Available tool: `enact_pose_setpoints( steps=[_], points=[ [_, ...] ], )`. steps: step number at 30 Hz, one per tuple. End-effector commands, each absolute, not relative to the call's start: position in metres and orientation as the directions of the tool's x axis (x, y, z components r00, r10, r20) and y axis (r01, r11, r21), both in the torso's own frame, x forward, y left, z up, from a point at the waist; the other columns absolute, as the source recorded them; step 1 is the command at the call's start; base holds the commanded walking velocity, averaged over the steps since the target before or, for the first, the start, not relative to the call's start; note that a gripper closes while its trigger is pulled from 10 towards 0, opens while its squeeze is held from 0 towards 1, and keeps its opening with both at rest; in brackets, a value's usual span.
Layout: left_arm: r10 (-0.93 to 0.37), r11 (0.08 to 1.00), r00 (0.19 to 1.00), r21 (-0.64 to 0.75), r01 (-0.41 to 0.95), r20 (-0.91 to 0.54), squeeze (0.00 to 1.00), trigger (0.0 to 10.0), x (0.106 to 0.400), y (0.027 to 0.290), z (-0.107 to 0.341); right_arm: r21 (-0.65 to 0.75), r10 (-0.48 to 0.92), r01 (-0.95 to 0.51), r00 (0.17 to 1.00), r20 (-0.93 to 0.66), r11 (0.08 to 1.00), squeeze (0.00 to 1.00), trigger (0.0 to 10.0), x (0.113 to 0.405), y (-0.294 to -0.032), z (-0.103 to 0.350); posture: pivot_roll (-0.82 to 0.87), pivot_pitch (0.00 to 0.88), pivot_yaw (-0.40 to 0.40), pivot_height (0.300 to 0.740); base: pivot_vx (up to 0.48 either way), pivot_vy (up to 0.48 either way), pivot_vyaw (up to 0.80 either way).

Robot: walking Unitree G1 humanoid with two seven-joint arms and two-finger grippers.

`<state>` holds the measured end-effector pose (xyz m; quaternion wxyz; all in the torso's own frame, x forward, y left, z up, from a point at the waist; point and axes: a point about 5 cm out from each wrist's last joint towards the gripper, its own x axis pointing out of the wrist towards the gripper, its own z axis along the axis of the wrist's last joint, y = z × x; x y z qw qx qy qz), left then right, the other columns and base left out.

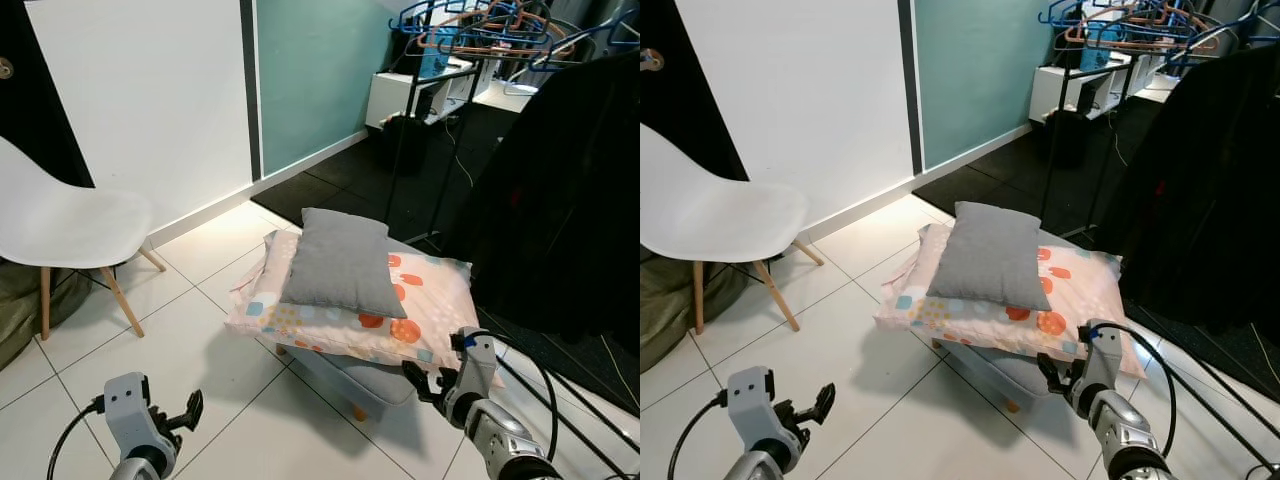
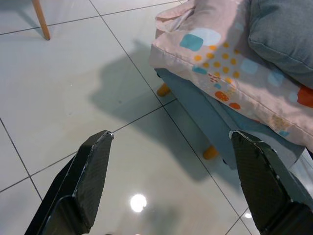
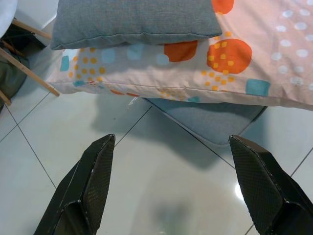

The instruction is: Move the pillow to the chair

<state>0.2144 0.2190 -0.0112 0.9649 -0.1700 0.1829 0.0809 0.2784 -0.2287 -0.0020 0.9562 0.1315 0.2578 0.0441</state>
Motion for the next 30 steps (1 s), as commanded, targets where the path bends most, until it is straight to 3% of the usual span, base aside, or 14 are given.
enact_pose_setpoints(
  steps=[1, 30],
  points=[
    [0.093, 0.929, 0.925, -0.301, -0.214, -0.369, 0.0, 10.0, 0.2146, 0.2195, -0.0089, 0.28, 0.146, -0.007, 0.865, -0.48, 0.96, 0.0, 10.0, 0.278, -0.2294, -0.0017, -0.06, 0.023, -0.058, 0.74, 0.0, 0.0, 0.0],
    [0.084, 0.927, 0.928, -0.314, -0.207, -0.364, 0.0, 10.0, 0.2137, 0.2211, -0.0096, 0.281, 0.138, 0.002, 0.868, -0.478, 0.96, 0.0, 10.0, 0.2783, -0.2308, -0.0004, -0.06, 0.038, -0.055, 0.74, 0.0, 0.0, 0.0]
  ],
)
